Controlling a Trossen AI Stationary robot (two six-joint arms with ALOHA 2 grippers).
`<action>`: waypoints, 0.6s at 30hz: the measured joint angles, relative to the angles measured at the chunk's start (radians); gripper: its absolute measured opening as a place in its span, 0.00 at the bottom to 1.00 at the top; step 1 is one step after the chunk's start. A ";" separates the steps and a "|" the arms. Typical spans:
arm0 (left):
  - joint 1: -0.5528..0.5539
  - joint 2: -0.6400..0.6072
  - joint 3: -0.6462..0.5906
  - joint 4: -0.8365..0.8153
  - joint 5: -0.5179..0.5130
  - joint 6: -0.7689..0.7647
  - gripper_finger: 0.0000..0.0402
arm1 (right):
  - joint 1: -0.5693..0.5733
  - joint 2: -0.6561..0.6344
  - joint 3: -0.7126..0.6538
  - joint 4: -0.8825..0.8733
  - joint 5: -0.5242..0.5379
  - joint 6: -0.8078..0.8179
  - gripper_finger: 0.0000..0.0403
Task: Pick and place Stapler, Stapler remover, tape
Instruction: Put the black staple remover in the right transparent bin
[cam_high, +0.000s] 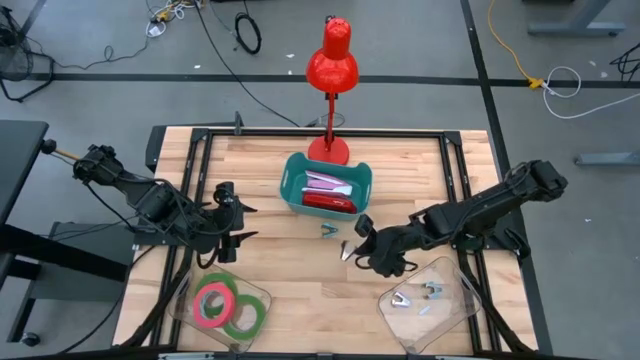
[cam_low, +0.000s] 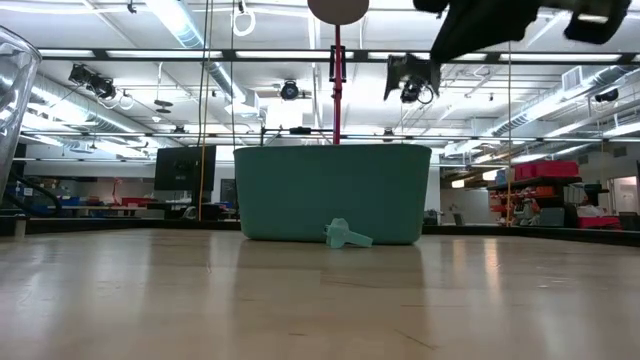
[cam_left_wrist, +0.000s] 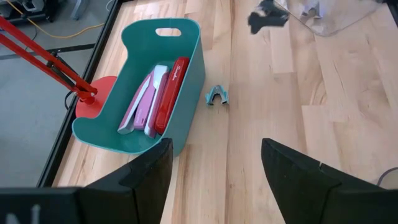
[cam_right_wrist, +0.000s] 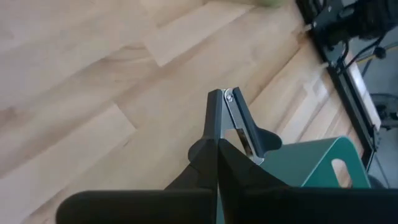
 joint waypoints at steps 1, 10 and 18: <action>0.000 0.000 0.000 0.000 0.000 0.001 0.62 | 0.005 -0.006 0.000 0.000 0.000 0.000 0.00; 0.000 0.000 0.000 -0.001 0.000 0.001 0.62 | 0.053 -0.032 0.000 -0.014 0.000 -0.002 0.00; 0.000 0.000 0.000 0.000 0.000 0.001 0.62 | 0.128 -0.032 0.000 -0.024 -0.027 0.045 0.00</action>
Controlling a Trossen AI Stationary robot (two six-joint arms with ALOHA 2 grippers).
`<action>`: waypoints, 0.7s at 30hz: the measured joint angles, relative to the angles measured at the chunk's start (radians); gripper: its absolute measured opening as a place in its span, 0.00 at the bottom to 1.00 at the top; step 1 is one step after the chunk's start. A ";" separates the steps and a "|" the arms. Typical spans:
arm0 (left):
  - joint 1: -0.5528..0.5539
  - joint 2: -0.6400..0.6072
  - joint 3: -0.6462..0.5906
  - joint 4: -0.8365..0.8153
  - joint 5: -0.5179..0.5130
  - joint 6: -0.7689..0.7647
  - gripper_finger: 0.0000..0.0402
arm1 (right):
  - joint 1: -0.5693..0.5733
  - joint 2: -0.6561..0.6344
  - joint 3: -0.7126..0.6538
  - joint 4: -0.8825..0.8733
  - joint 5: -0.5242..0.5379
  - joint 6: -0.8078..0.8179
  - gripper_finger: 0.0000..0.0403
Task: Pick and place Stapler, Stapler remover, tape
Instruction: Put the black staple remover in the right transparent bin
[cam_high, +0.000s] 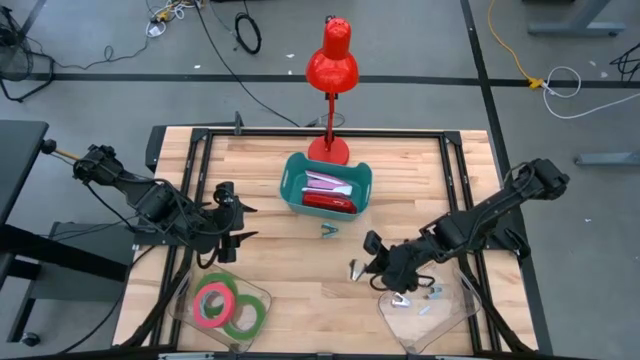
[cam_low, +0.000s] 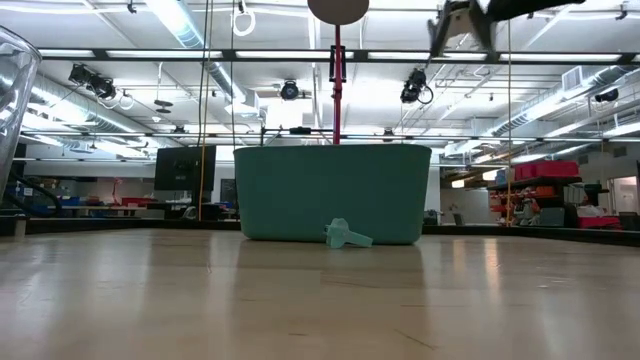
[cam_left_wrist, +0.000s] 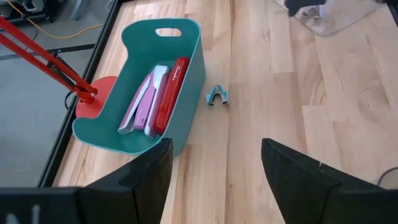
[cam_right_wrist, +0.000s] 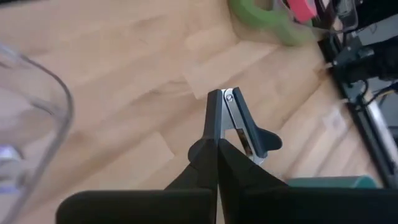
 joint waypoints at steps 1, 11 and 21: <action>0.000 0.000 0.000 0.000 0.000 0.000 0.62 | 0.011 0.000 0.000 0.000 -0.004 0.024 0.00; 0.000 0.000 0.000 0.000 0.000 0.001 0.62 | 0.089 0.001 0.000 -0.006 -0.071 0.163 0.00; 0.000 0.000 0.000 0.000 0.000 0.002 0.62 | 0.128 0.001 0.000 -0.012 -0.102 0.273 0.00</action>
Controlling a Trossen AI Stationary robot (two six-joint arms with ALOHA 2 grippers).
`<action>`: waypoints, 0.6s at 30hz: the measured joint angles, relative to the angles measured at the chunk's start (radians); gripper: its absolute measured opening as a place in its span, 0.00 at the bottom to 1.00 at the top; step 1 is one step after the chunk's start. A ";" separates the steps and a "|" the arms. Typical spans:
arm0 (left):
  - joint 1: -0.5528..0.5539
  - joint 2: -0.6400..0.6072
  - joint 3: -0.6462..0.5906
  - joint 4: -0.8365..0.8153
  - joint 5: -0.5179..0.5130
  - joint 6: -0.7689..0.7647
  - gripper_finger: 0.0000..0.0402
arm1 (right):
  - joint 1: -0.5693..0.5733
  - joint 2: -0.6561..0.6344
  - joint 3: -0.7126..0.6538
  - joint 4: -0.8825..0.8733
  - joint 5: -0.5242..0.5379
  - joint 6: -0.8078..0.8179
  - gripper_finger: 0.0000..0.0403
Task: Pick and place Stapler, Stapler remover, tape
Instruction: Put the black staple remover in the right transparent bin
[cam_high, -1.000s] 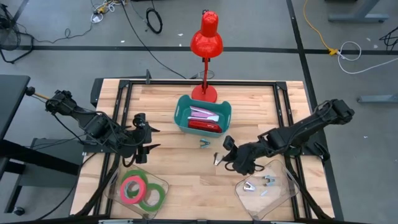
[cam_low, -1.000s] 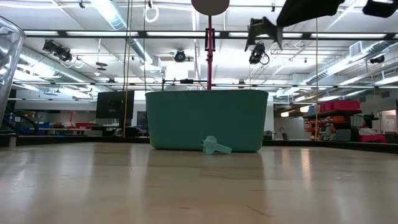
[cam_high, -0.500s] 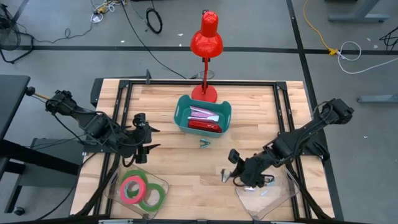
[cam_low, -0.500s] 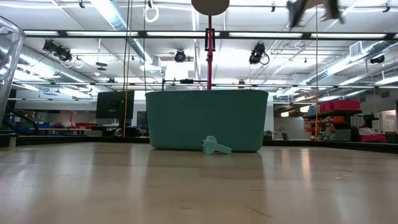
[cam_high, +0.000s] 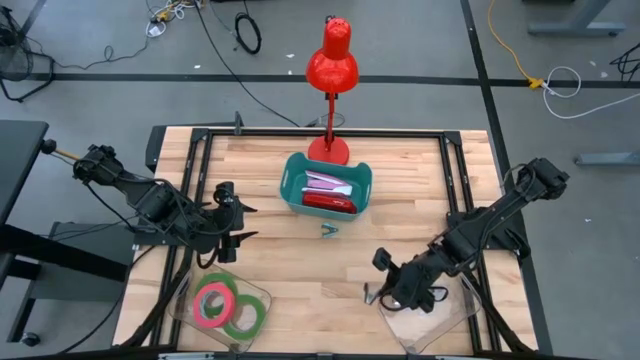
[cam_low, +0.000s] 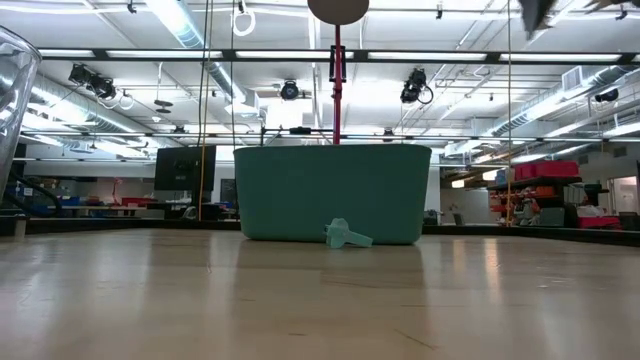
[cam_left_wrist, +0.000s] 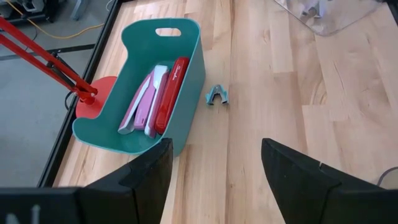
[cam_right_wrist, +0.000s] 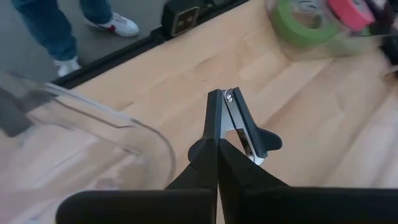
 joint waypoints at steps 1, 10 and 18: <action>0.000 0.000 0.000 0.000 0.000 0.000 0.62 | 0.004 0.000 0.000 -0.005 -0.009 0.006 0.00; 0.000 0.000 0.000 0.000 0.000 0.000 0.62 | 0.061 0.000 0.000 -0.075 -0.022 0.087 0.00; 0.000 0.000 0.000 0.000 0.000 0.000 0.62 | 0.109 0.000 0.000 -0.125 -0.023 0.168 0.00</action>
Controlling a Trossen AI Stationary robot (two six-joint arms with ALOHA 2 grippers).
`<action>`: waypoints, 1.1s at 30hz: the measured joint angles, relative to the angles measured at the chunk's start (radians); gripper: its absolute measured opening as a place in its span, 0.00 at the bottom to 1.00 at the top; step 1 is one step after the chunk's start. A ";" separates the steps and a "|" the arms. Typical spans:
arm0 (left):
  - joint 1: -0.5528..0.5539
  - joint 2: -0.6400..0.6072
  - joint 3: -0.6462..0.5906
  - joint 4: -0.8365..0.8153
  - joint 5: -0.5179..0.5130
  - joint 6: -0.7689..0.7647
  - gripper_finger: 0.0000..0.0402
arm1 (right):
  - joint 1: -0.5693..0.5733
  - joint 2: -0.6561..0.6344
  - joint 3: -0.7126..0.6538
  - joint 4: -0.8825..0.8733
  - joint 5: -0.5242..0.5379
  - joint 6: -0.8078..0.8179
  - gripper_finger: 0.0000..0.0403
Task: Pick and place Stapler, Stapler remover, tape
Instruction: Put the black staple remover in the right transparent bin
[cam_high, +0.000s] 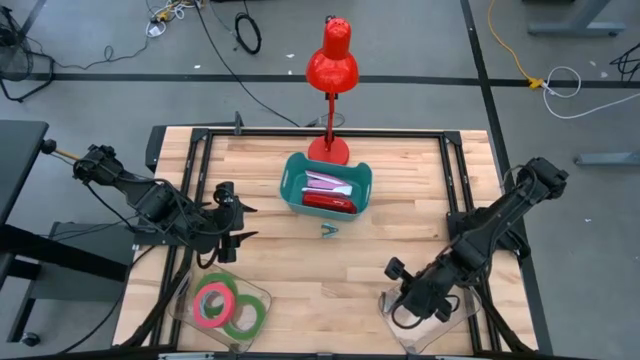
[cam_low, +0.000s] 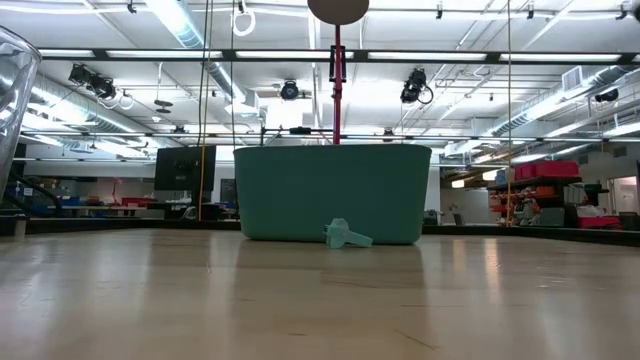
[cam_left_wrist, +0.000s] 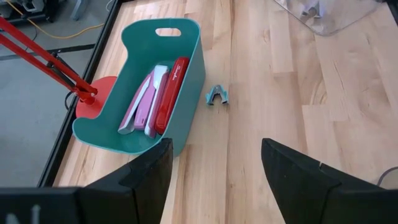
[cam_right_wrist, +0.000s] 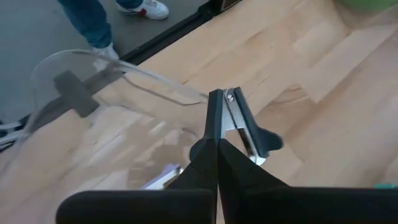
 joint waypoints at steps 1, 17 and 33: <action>0.000 0.000 0.000 0.000 0.000 0.000 0.62 | 0.004 0.000 0.000 -0.007 -0.010 0.008 0.00; 0.000 0.000 0.000 -0.001 -0.003 0.009 0.62 | 0.077 -0.028 0.000 -0.052 -0.092 0.144 0.00; 0.000 0.000 0.000 -0.001 -0.003 0.009 0.62 | 0.162 -0.065 0.000 -0.179 -0.161 0.242 0.00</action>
